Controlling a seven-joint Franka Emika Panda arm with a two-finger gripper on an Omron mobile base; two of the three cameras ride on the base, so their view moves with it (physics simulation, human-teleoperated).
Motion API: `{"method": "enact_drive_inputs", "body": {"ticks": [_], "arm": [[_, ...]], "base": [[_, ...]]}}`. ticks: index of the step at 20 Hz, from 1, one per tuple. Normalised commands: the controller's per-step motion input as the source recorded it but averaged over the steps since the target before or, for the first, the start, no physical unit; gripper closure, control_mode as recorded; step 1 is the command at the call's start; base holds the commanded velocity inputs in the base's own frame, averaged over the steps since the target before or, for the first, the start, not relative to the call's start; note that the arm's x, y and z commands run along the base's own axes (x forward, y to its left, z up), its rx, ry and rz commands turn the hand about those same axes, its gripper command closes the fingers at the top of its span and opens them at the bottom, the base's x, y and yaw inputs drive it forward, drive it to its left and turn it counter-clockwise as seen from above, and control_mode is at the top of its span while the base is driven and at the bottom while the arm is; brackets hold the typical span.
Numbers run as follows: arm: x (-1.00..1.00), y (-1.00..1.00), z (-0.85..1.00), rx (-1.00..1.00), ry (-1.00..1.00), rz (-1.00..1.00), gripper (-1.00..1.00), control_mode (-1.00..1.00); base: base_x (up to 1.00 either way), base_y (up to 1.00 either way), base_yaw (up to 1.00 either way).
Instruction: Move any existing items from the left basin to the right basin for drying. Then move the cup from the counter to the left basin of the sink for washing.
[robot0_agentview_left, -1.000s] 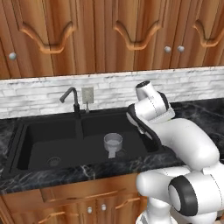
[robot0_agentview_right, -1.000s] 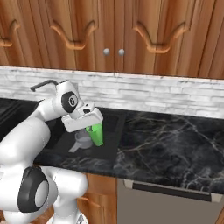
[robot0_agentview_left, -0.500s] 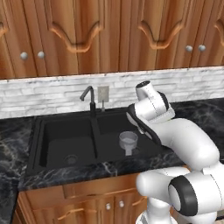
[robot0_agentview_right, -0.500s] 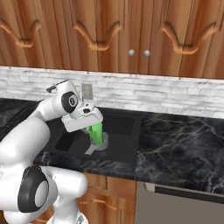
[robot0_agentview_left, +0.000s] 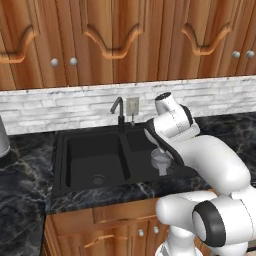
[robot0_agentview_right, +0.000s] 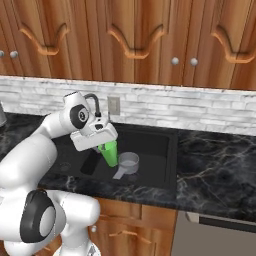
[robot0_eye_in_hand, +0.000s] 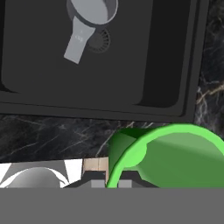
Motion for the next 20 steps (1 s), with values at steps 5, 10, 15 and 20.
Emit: {"method": "enact_drive_inputs", "body": {"ticks": [5, 10, 15, 20], "arm": [[0.0, 0.0, 0.0, 0.0, 0.0, 0.0, 1.0, 1.0], [0.0, 0.0, 0.0, 0.0, 0.0, 0.0, 1.0, 1.0], [0.0, 0.0, 0.0, 0.0, 0.0, 0.0, 1.0, 1.0], [0.0, 0.0, 0.0, 0.0, 0.0, 0.0, 1.0, 1.0]], "base": [[0.1, 0.23, 0.0], [0.18, 0.11, 0.0], [0.26, 0.06, 0.0], [0.1, 0.02, 0.0]]}}
